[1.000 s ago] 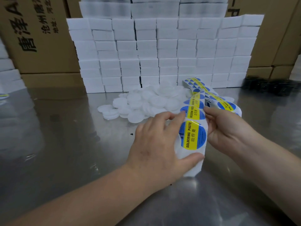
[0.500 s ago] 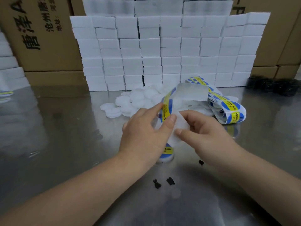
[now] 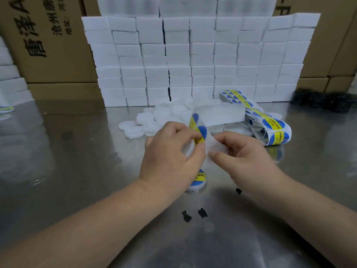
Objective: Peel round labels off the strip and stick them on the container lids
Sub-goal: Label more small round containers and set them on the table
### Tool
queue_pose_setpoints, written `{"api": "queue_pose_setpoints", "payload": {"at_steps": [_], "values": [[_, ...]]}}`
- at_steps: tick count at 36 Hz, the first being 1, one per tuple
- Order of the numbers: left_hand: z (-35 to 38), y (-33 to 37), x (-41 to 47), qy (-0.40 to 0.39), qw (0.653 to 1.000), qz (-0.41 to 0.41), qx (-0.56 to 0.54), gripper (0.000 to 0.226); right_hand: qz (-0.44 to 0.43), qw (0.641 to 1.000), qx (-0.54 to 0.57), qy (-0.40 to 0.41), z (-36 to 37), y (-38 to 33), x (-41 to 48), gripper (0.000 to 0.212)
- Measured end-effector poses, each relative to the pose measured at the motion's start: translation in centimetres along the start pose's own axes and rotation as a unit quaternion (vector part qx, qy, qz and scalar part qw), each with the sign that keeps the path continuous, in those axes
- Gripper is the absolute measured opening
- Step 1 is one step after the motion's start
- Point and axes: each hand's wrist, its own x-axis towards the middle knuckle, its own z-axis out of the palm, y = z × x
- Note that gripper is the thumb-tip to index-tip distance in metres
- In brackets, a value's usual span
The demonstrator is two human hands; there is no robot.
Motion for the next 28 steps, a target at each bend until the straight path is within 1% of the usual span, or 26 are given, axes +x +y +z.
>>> {"api": "queue_pose_setpoints", "payload": {"at_steps": [2,4,7,9,13,16,19,21,22,26,28], "values": [[0.06,0.09,-0.14,-0.006,1.0,0.017,0.014,0.032,-0.003,1.0,-0.006,0.008,-0.02,0.0,0.07,0.024],[0.04,0.18,-0.15,-0.011,1.0,0.014,0.019,0.036,-0.004,1.0,0.001,0.003,-0.05,-0.02,0.09,0.027],[-0.02,0.15,0.0,-0.02,1.0,-0.008,0.013,0.027,-0.003,1.0,0.016,-0.014,0.03,0.17,0.1,0.027],[-0.07,0.13,0.07,-0.026,0.999,-0.014,0.016,0.021,-0.008,1.0,0.021,-0.007,0.12,0.36,0.13,0.027],[-0.04,-0.04,0.01,-0.026,0.999,-0.011,0.025,0.022,-0.011,1.0,0.022,-0.007,0.24,0.51,0.29,0.025],[0.05,-0.19,0.0,-0.024,1.0,-0.007,0.018,0.017,-0.01,0.999,0.05,-0.01,0.27,0.52,0.37,0.023],[-0.06,-0.18,0.04,-0.029,0.999,-0.01,0.01,0.02,-0.005,0.997,0.074,-0.011,0.39,0.45,0.42,0.023],[-0.1,-0.24,0.09,-0.037,0.999,-0.011,0.002,0.012,-0.004,0.997,0.07,-0.008,0.44,0.41,0.48,0.024],[-0.12,-0.25,0.12,-0.04,0.999,-0.012,0.0,0.011,-0.004,0.998,0.063,-0.006,0.44,0.38,0.5,0.024],[-0.26,-0.22,0.22,-0.053,0.998,-0.02,0.001,0.022,0.004,1.0,0.024,0.004,0.51,0.43,0.59,0.029],[-0.3,-0.32,0.24,-0.052,0.998,-0.02,0.001,0.019,0.011,1.0,0.01,0.01,0.67,0.39,0.74,0.03]]}}
